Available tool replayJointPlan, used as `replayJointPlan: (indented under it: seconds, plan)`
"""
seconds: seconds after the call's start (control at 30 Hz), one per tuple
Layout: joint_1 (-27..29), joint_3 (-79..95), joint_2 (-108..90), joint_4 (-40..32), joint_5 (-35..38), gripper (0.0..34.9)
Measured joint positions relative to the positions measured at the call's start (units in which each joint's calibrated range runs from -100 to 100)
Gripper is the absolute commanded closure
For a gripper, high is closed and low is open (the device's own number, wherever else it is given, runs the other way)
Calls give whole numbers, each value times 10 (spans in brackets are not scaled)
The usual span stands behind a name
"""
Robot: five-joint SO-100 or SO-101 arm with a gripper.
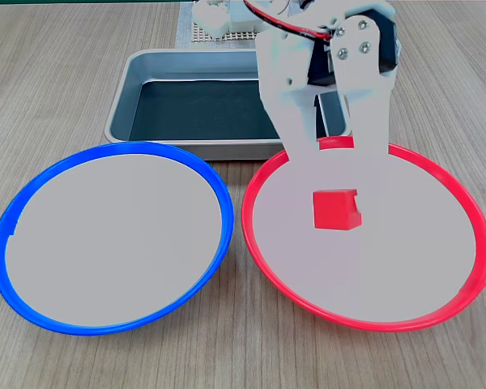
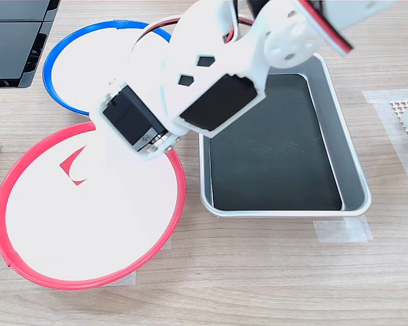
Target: Move a red block from tray to red dish
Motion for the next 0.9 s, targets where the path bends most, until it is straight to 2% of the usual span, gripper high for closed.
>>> replayJointPlan:
  seconds: [0.03, 0.07, 0.1, 0.17, 0.2, 0.23, 0.27, 0.3, 0.33, 0.37, 0.43, 0.47, 0.5, 0.57, 0.6, 0.67, 0.73, 0.9]
  plan:
    - [2, 0, 10, -13, 0, 270]
    - [3, 0, 27, -29, 0, 234]
    - [4, 1, 43, -46, 0, 183]
    - [4, 1, 54, -66, 0, 131]
    - [4, 4, 55, -75, 0, 113]
    - [4, 6, 55, -83, 0, 111]
    - [4, 11, 55, -90, -1, 117]
    - [4, 39, 41, -122, -15, 286]
    - [4, 39, 39, -124, -16, 339]
    - [4, 43, 36, -129, -18, 346]
    - [20, 132, -47, -194, -71, 347]
    - [35, 187, -120, -218, -123, 348]
    - [41, 218, -164, -224, -152, 349]
    - [71, 326, -329, -227, -258, 349]
    - [95, 367, -399, -207, -289, 349]
    - [115, 400, -461, -178, -302, 349]
    - [131, 480, -586, -104, -305, 349]
    - [161, 639, -800, 12, -296, 349]
